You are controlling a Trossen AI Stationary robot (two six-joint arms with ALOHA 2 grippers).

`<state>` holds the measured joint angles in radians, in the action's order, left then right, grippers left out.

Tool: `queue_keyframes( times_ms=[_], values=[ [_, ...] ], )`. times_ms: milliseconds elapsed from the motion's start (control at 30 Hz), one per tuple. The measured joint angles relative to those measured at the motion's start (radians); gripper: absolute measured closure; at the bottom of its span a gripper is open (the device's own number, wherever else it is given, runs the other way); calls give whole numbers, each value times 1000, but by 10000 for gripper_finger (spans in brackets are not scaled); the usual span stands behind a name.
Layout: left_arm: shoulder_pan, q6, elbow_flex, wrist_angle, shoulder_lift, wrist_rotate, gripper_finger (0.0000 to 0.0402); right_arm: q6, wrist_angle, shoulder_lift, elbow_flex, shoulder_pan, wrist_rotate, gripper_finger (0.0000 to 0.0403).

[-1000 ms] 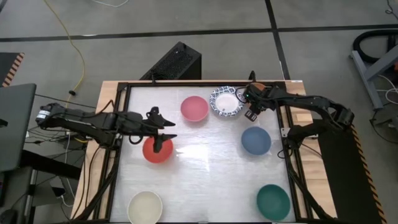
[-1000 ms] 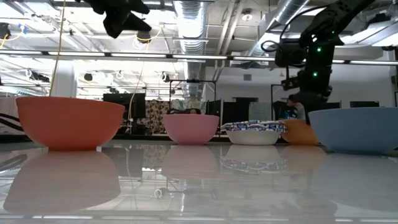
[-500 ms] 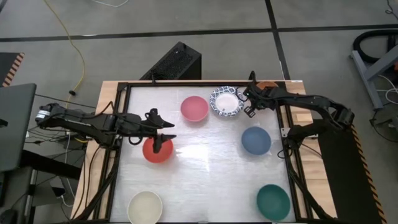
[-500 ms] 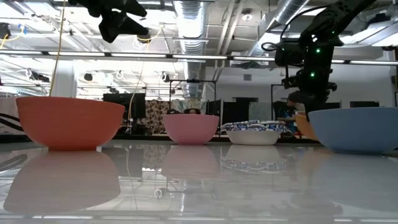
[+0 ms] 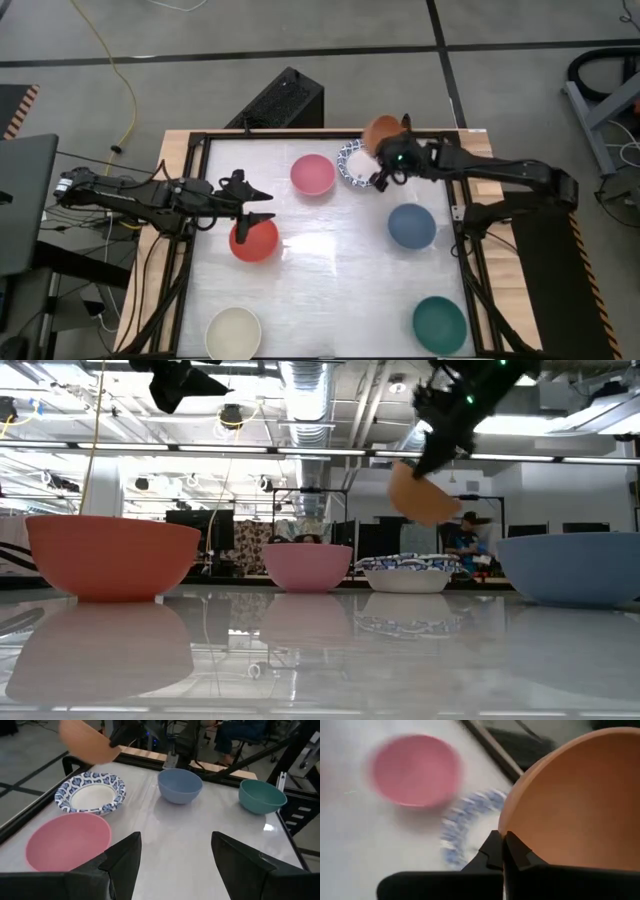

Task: Nest bowls inside each other
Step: Stack the light orange bowl into the stacked white paper bowl

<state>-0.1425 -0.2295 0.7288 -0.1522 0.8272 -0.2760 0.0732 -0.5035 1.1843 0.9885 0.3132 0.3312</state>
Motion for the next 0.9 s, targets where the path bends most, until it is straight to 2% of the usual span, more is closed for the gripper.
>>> queue_keyframes(
  times_ms=[100, 300, 400, 700, 900],
  values=[
    [0, 0, 0, -2, 1, 3, 170, -66, -23, 68, 65, -41, -3, 401],
    [0, -10, 0, -7, 6, 9, 170, -85, -296, 262, 213, -35, -18, 401],
    [-1, -17, 0, -23, 3, 10, 170, -91, -368, 339, 263, -32, -22, 401],
    [-2, -18, 0, -26, 3, 36, 170, -111, -378, 447, 332, -15, -155, 401],
    [-2, -18, 0, -44, 3, 35, 170, -106, -395, 476, 333, 12, -168, 401]
  ],
)
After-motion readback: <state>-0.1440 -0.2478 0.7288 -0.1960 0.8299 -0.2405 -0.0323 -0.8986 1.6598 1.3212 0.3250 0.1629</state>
